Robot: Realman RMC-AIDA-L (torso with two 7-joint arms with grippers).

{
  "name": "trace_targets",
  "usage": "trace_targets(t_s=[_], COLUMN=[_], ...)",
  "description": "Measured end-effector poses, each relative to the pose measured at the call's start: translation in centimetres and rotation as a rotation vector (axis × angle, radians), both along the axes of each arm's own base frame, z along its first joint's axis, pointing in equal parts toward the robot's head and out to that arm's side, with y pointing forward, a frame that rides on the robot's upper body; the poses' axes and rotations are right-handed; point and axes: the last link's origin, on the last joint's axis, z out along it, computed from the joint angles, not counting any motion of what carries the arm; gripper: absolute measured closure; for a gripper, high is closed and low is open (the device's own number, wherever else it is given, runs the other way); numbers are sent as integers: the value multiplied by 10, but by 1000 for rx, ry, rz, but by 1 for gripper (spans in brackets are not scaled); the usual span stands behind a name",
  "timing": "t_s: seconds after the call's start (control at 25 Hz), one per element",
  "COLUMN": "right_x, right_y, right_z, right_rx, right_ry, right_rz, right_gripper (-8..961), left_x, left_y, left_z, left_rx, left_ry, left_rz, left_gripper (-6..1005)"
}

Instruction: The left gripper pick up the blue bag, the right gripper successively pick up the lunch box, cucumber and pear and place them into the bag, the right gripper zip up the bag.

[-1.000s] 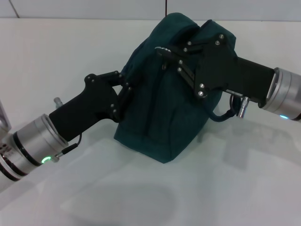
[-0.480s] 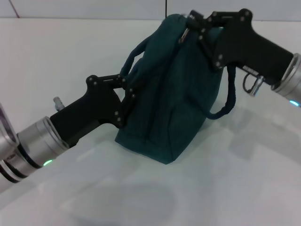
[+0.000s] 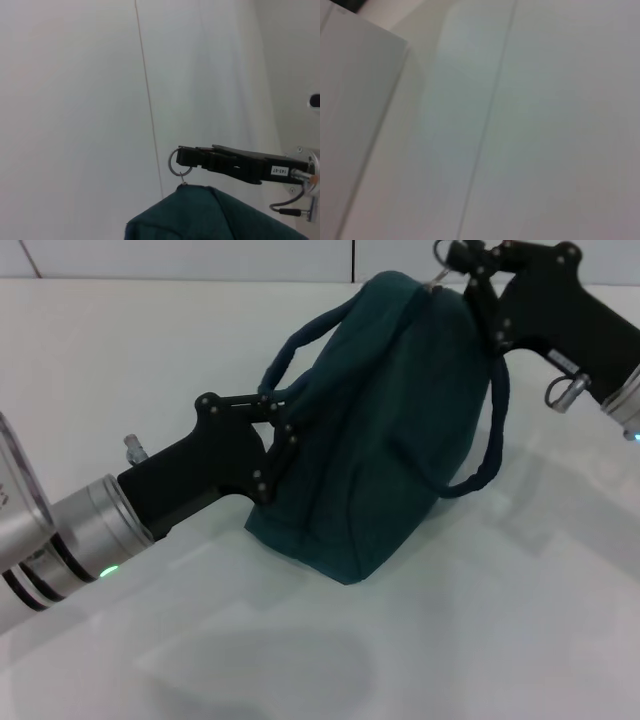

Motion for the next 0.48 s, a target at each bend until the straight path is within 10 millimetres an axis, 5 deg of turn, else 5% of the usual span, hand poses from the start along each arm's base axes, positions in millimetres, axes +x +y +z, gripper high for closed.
trace_targets(t_s=[0.48], right_x=[23], right_y=[6], right_z=[10], right_rx=[41], right_ry=[33], right_rz=[-124], right_gripper=[937], left_x=[-8], left_y=[3], left_z=[13], left_rx=[-1], left_ry=[-36], left_rz=[55], left_gripper=[893])
